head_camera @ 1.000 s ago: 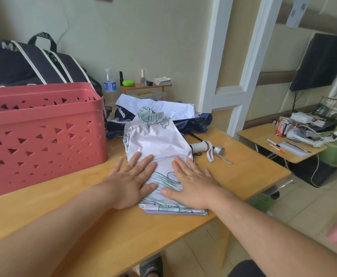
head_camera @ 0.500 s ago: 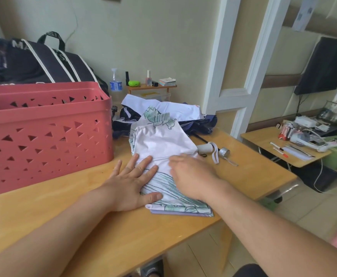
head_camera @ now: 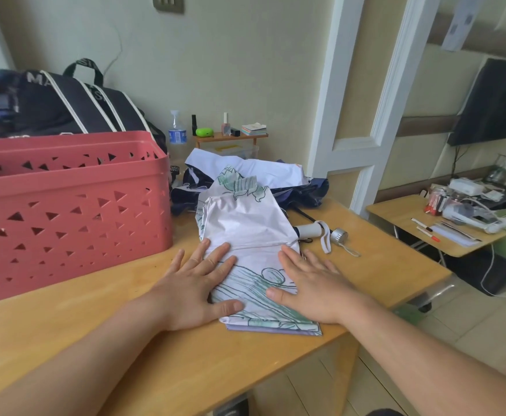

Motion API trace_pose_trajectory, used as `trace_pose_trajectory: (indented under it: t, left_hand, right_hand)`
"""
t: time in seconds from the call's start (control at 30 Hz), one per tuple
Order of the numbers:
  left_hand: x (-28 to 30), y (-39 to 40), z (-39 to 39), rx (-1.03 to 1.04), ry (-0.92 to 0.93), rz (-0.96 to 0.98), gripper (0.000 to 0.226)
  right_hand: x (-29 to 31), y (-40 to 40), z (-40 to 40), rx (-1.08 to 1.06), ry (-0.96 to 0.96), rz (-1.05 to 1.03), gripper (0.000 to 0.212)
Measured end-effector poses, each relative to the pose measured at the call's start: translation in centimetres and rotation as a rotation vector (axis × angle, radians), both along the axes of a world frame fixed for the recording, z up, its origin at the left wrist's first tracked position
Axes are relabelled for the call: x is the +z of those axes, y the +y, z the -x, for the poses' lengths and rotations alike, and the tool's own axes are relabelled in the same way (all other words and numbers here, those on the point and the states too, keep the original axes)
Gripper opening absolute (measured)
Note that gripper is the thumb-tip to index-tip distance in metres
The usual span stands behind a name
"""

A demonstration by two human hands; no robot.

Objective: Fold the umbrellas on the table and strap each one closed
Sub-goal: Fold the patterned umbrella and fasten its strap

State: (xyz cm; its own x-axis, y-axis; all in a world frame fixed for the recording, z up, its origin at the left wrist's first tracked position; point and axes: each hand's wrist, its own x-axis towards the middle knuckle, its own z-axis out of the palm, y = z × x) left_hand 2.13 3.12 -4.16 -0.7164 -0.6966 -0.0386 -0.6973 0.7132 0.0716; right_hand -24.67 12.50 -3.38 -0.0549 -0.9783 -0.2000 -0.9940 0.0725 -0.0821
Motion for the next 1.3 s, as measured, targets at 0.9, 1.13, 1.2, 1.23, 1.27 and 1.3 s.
trace_pose_trajectory:
  t: [0.9, 1.13, 1.2, 1.23, 1.27, 1.3]
  left_hand:
    - [3.8, -6.8, 4.7, 0.599, 1.275, -0.379, 0.054]
    - [3.8, -5.7, 5.3, 0.551, 1.477, -0.422, 0.042]
    - [4.7, -5.4, 6.0, 0.515, 1.545, -0.417, 0.039]
    - [5.2, -5.3, 6.2, 0.501, 1.571, -0.417, 0.038]
    - [5.5, -5.2, 6.4, 0.484, 1.590, -0.422, 0.038]
    - [5.7, -5.1, 6.5, 0.468, 1.604, -0.426, 0.039]
  right_hand:
    - [-0.5, -0.2, 0.2, -0.009, -0.024, 0.017, 0.102]
    - [-0.2, 0.0, 0.0, -0.009, -0.021, 0.004, 0.100]
    - [-0.1, 0.1, -0.1, -0.006, -0.022, 0.004, 0.099]
    - [-0.1, 0.1, -0.1, -0.004, -0.023, 0.007, 0.099]
    - [-0.1, 0.1, -0.1, -0.004, -0.025, 0.012, 0.099]
    - [-0.2, 0.2, -0.1, -0.006, -0.029, 0.019, 0.098]
